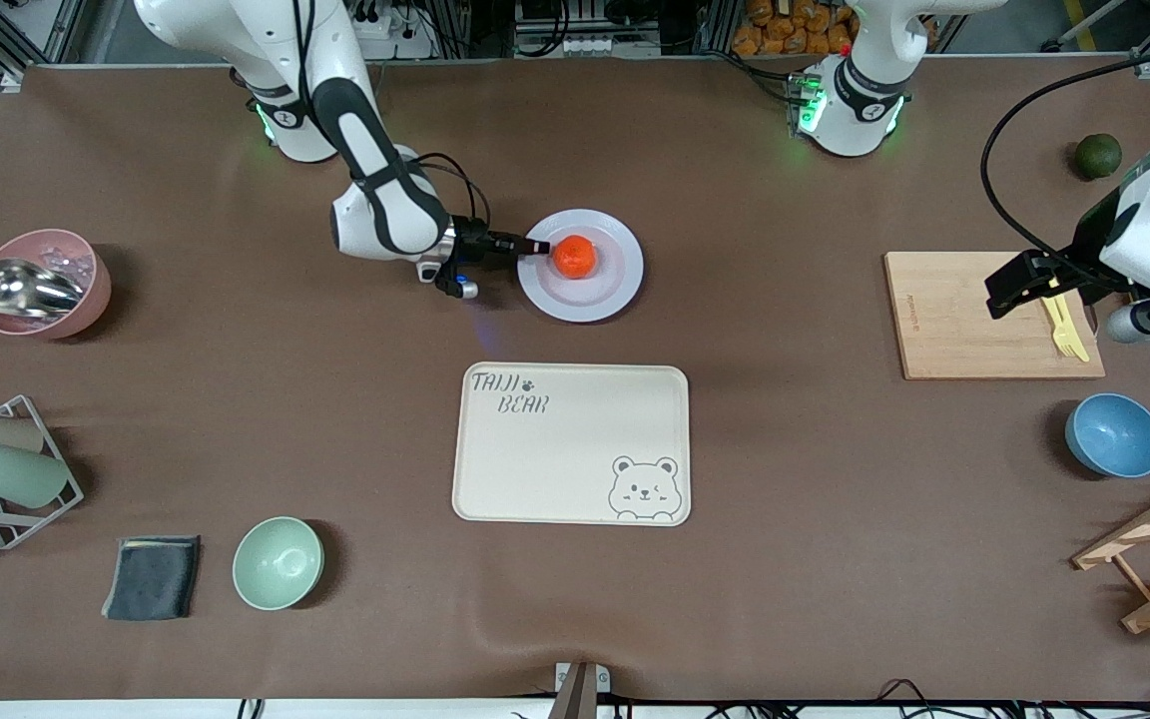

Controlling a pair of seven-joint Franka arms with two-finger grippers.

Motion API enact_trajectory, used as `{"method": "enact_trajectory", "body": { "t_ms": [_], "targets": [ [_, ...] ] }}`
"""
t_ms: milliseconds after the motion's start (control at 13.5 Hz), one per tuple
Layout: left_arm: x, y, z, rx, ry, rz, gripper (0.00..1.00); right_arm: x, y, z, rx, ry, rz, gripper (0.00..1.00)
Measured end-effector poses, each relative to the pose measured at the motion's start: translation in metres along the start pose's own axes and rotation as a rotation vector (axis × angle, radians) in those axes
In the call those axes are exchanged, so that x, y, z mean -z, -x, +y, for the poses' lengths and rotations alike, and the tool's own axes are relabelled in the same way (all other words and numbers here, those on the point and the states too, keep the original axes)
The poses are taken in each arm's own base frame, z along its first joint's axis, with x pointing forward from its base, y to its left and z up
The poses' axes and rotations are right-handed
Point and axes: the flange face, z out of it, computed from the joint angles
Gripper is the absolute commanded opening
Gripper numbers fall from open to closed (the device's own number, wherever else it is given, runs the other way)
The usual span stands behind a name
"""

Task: Place orange and plate with both arms
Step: 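Grasp the rim of the white plate with the right gripper, then carry the plate with the orange onto the bear tray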

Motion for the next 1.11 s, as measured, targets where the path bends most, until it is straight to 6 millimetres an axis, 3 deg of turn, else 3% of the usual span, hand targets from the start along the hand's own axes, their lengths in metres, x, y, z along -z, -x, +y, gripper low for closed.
{"method": "enact_trajectory", "body": {
  "t_ms": [594,816,1113],
  "targets": [
    [-0.009,-0.003,0.005,-0.007,-0.002,-0.014,1.00,0.004,-0.003,-0.014,0.021,-0.026,0.017,0.00],
    [-0.009,-0.003,0.005,-0.007,-0.002,-0.014,1.00,0.013,0.000,-0.037,0.035,-0.066,0.029,0.00],
    [-0.009,-0.004,0.002,-0.002,-0.002,-0.014,1.00,0.038,0.008,-0.079,0.050,-0.100,0.106,0.00]
  ]
}}
